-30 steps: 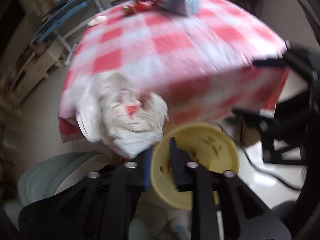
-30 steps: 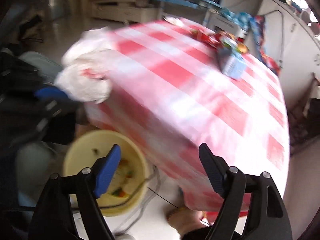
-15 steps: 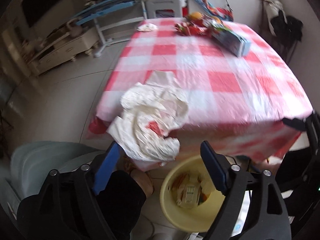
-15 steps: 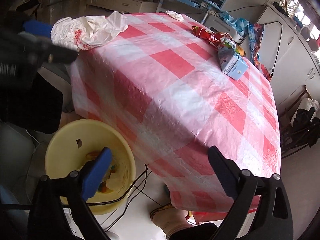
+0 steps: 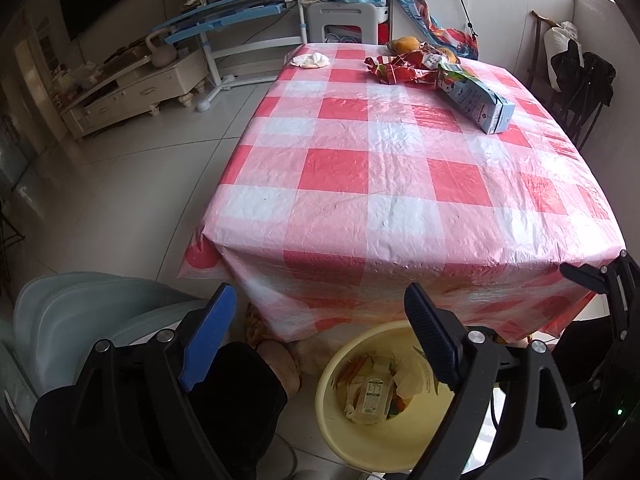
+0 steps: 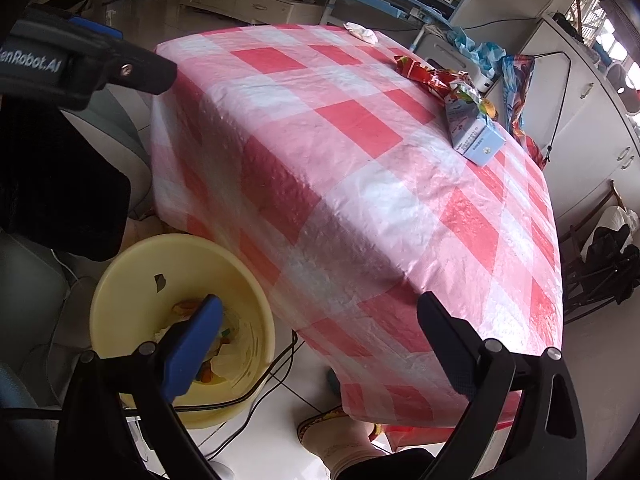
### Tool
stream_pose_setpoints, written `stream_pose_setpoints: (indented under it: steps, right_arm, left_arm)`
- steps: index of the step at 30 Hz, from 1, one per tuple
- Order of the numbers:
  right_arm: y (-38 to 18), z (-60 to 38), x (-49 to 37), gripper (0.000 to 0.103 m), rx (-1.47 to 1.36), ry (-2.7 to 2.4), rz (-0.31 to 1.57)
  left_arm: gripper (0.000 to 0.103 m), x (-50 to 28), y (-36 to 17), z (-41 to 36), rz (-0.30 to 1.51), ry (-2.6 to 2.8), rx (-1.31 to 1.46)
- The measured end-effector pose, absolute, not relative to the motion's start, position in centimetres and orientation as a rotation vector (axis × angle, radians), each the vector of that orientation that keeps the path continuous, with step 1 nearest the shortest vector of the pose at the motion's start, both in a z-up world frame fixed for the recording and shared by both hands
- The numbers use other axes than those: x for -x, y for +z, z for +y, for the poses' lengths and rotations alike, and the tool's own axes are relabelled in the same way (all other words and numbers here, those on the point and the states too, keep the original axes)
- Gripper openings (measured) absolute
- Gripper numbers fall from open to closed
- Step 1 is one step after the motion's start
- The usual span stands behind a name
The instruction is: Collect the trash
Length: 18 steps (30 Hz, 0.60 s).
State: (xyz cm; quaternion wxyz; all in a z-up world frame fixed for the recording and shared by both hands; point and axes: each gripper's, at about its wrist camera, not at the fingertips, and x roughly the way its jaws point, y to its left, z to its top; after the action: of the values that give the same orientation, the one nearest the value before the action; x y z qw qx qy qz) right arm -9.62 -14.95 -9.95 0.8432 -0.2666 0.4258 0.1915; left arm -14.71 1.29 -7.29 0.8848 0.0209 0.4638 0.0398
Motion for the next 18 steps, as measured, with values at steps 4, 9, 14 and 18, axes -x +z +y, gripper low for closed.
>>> stream_pose_setpoints:
  steps: [4,9,14,18]
  right_arm:
    - [-10.1,-14.5,9.9,0.093,0.575,0.430,0.900]
    - [-9.7,-14.1,10.5,0.093,0.574,0.467,0.882]
    - [-8.7,-14.5,10.7,0.093,0.549,0.466,0.847]
    - [-7.3,-15.2,10.8,0.093,0.506,0.463,0.799]
  left_arm:
    - [0.083,14.5,-7.4,1.3,0.970,0.083,-0.036]
    - [0.083,14.4,-7.2,1.8,0.960,0.087,-0.012]
    - [0.083,14.2,-7.2,2.7,0.961,0.098,0.048]
    - [0.083,14.1,-7.1,3.1,0.952,0.107,0.073]
